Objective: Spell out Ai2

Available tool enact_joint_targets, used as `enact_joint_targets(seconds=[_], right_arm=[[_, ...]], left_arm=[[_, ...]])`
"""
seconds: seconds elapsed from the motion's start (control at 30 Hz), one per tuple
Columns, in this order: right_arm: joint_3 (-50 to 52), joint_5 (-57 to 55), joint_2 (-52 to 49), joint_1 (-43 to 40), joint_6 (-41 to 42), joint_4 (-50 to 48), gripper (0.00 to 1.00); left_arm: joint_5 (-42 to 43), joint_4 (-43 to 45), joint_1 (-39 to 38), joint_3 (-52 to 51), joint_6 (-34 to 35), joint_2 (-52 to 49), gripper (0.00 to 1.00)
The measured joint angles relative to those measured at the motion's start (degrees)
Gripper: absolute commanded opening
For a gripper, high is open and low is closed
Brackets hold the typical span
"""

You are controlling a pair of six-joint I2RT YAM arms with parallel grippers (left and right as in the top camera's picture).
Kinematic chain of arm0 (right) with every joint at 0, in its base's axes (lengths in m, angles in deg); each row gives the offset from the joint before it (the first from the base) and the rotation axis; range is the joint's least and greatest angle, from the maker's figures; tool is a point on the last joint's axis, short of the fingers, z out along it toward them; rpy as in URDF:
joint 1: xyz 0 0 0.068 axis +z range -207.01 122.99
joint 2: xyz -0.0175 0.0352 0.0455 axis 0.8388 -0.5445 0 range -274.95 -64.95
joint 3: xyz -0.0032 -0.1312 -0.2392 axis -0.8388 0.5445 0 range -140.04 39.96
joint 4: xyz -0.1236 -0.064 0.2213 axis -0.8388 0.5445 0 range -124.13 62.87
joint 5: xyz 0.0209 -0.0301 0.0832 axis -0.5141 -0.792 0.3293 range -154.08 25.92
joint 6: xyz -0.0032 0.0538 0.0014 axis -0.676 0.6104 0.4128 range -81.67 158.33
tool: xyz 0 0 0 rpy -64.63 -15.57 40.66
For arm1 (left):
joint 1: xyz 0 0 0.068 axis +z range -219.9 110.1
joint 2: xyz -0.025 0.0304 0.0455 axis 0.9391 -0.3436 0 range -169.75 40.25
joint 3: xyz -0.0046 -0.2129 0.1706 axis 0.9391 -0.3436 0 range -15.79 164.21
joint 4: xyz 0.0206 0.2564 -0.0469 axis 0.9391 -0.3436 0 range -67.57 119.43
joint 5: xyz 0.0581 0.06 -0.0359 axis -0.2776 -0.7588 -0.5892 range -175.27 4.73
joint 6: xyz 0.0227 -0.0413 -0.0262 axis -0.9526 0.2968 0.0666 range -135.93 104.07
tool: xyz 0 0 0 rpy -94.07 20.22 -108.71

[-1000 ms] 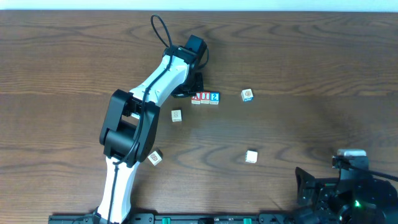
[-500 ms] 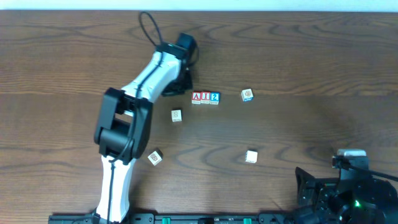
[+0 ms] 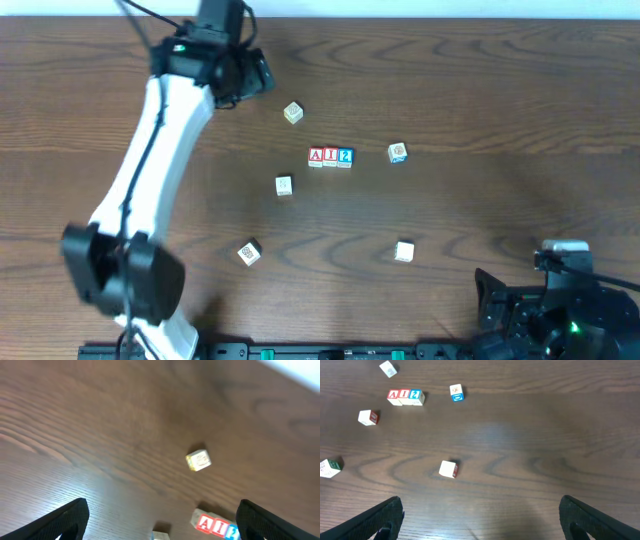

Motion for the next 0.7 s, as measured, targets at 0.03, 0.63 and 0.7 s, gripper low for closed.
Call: enact_joint_targets(seconds=[0.03,0.63,0.7], right_arm=[[0.0,0.02,0.0,0.0,0.0,0.0,0.99],[0.0,0.0,0.0,0.0,0.0,0.0,0.99],[0.0,0.0,0.0,0.0,0.0,0.0,0.99]], left_arm=[[-0.22,-0.13,0.26,0.0,0.0,1.88,0.95],[-8.5,-12.66,1.01,0.11,-5.03,13.35,0.95],[-9.25,-12.98,1.33,0.11,-8.09,15.32,0.95]])
